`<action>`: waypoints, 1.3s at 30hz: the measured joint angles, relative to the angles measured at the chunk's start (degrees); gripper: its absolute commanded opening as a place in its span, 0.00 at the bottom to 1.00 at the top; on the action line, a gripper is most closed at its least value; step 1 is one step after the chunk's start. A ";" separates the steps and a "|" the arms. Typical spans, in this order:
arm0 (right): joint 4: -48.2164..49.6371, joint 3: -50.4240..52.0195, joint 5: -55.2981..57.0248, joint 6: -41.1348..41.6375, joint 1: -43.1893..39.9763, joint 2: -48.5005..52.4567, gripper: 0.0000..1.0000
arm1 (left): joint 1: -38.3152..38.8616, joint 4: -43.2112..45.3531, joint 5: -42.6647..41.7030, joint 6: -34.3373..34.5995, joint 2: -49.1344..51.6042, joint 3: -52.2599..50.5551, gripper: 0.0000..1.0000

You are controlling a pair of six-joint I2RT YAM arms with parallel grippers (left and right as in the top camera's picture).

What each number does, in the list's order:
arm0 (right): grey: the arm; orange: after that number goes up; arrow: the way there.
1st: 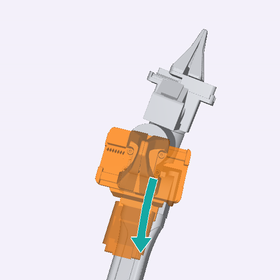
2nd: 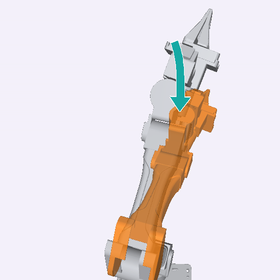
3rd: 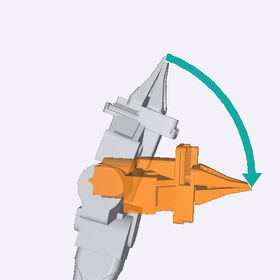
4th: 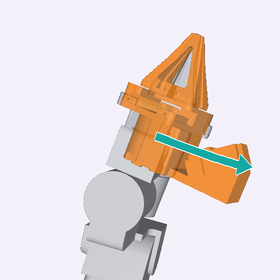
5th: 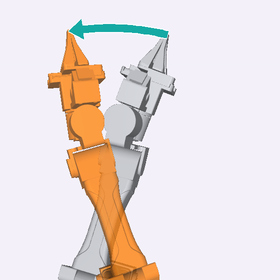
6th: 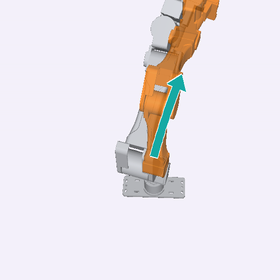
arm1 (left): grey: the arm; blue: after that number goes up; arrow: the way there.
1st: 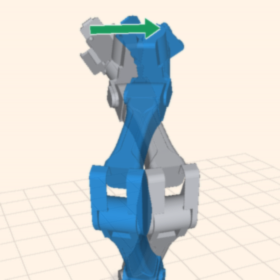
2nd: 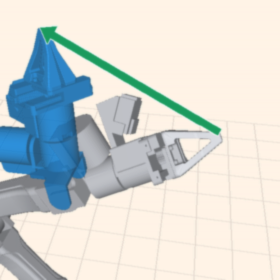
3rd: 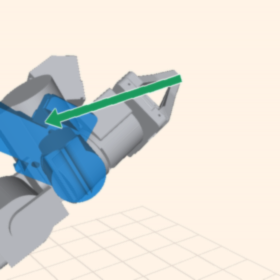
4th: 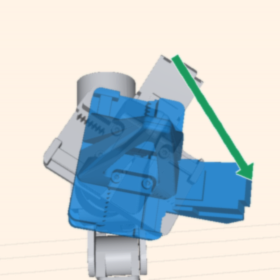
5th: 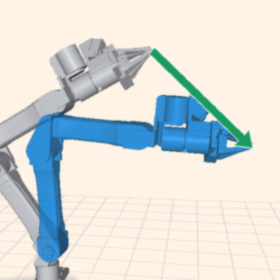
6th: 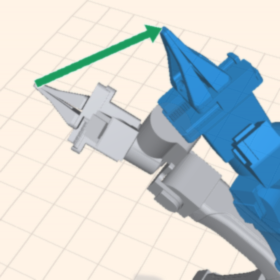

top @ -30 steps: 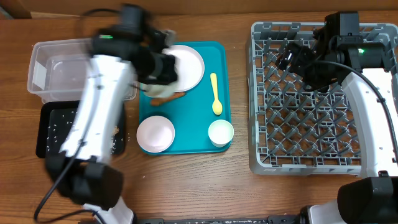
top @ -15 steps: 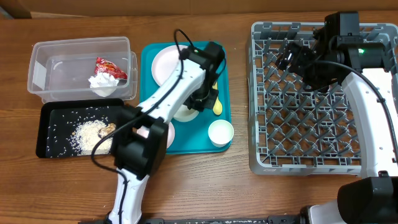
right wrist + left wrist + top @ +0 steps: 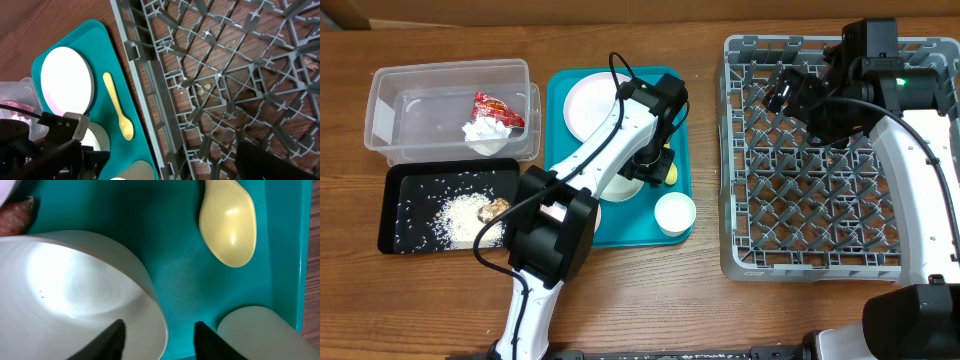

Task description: Sort waste into correct bins and load items into the dishwasher

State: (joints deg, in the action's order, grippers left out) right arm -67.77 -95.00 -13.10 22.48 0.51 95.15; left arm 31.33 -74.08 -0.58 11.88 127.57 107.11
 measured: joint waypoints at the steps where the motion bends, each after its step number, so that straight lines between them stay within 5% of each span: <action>1: 0.00 0.00 0.02 -0.02 0.00 0.00 1.00 | 0.00 0.00 0.00 0.00 0.00 0.00 0.53; 10: 0.02 0.00 -0.74 -0.02 0.00 0.00 1.00 | -0.04 -1.09 0.00 0.02 0.00 2.34 0.53; 16: 1.11 0.00 -2.05 -2.03 1.97 0.00 1.00 | -2.10 -8.92 -0.02 0.24 0.00 14.82 0.52; 26: 8.50 0.00 -3.21 -3.63 13.57 0.98 0.96 | -17.77 -18.47 -4.13 2.40 -0.04 37.20 0.55; 33: 12.35 0.00 -3.23 -2.95 22.53 8.52 0.88 | -30.03 -21.03 -10.93 2.89 -0.02 38.12 0.50; 39: 16.83 0.02 -2.95 -1.51 30.14 15.80 0.78 | -32.17 -22.53 -12.09 2.54 -0.02 38.12 0.47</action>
State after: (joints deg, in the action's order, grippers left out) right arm -50.94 -94.98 -16.05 20.97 30.65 110.96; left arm -0.84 -96.62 -12.67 14.41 127.55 145.23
